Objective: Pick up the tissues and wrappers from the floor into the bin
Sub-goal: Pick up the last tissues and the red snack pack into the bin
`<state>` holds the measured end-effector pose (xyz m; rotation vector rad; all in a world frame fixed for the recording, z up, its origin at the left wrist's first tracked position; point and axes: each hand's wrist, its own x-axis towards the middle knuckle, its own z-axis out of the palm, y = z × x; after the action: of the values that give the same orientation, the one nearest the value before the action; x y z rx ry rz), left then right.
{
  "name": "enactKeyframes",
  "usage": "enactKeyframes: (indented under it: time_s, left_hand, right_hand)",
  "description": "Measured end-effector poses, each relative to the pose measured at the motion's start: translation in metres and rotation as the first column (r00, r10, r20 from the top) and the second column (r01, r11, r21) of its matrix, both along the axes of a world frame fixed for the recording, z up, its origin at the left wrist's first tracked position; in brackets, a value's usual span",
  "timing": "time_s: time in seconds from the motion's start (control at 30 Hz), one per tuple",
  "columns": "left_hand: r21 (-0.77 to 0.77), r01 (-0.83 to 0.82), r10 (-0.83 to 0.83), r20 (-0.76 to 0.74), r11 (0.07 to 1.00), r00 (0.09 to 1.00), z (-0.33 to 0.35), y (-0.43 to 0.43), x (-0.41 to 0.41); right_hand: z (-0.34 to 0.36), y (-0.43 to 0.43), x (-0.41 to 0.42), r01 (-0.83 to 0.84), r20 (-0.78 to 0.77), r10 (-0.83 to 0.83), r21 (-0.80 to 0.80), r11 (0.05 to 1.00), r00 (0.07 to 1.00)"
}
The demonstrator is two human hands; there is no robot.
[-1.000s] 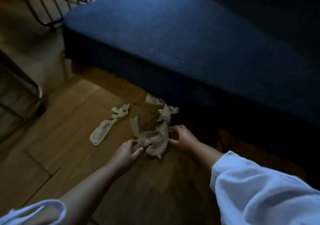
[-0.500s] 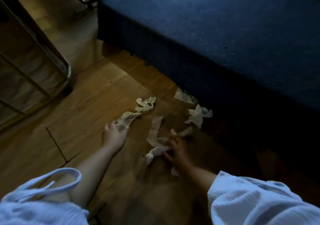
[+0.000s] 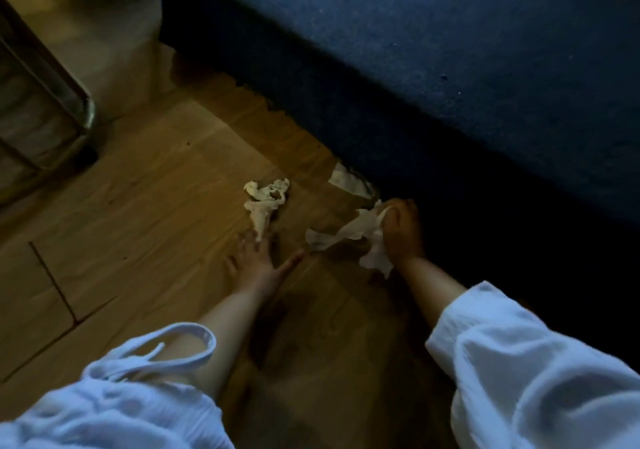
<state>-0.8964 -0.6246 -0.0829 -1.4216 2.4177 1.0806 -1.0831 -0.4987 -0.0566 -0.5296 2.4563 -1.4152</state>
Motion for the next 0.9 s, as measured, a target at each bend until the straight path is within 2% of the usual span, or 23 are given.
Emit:
enactKeyframes:
  time_s: [0.1, 0.17, 0.23, 0.3, 0.33, 0.43, 0.5, 0.6, 0.7, 0.8, 0.83, 0.9]
  left_hand:
    - [0.015, -0.012, 0.013, -0.097, 1.0, 0.995, -0.001, 0.016, -0.006]
    - [-0.034, -0.045, 0.04, -0.14, 0.998, 0.989, -0.001, 0.01, -0.009]
    - [-0.125, -0.023, 0.005, -0.141, 0.992, 0.99, 0.002, -0.005, -0.012]
    - [-0.197, 0.073, -0.086, -0.06, 0.978, 0.994, 0.003, -0.028, -0.015]
    - [-0.215, 0.148, -0.148, 0.016, 0.965, 0.989, 0.003, -0.041, -0.018]
    - [-0.177, 0.368, -0.331, 0.206, 0.913, 0.921, 0.004, -0.068, -0.026]
    - [-0.168, 0.45, -0.4, 0.265, 0.877, 0.878, 0.004, -0.076, -0.027]
    - [-0.197, 0.461, -0.398, 0.289, 0.865, 0.871, 0.006, -0.073, -0.025]
    - [-0.183, 0.422, -0.36, 0.294, 0.888, 0.885, 0.01, -0.056, -0.024]
    - [-0.248, 0.412, -0.345, 0.273, 0.877, 0.898, 0.009, -0.043, -0.019]
    - [-0.258, 0.406, -0.348, 0.242, 0.877, 0.906, 0.007, -0.04, -0.015]
    - [-0.262, 0.409, -0.359, 0.217, 0.874, 0.908, 0.0, -0.033, -0.004]
  right_hand:
    - [-0.014, -0.018, -0.012, -0.149, 0.216, 0.114, 0.152, 0.977, 0.97]
    - [-0.032, -0.016, -0.001, -0.375, 0.202, 0.324, 0.318, 0.871, 0.924]
    - [-0.052, -0.002, 0.016, -0.434, 0.04, 0.477, 0.486, 0.759, 0.878]
    - [-0.066, 0.017, 0.036, -0.455, -0.001, 0.497, 0.399, 0.796, 0.868]
    - [-0.058, 0.023, 0.047, -0.486, 0.03, 0.508, 0.344, 0.804, 0.861]
    - [-0.036, 0.024, 0.05, -0.512, 0.006, 0.529, 0.263, 0.818, 0.849]
    - [-0.027, 0.008, 0.031, -0.462, -0.026, 0.481, 0.241, 0.854, 0.876]
    - [-0.018, -0.024, 0.003, -0.313, -0.032, 0.326, 0.205, 0.927, 0.945]
    - [-0.012, -0.051, -0.014, -0.301, 0.05, 0.301, 0.307, 0.903, 0.952]
    - [-0.024, -0.057, -0.018, -0.4, 0.134, 0.389, 0.512, 0.76, 0.911]
    - [-0.026, -0.057, -0.014, -0.395, 0.134, 0.389, 0.551, 0.735, 0.911]
    - [-0.035, -0.049, 0.001, -0.359, 0.084, 0.381, 0.565, 0.743, 0.921]
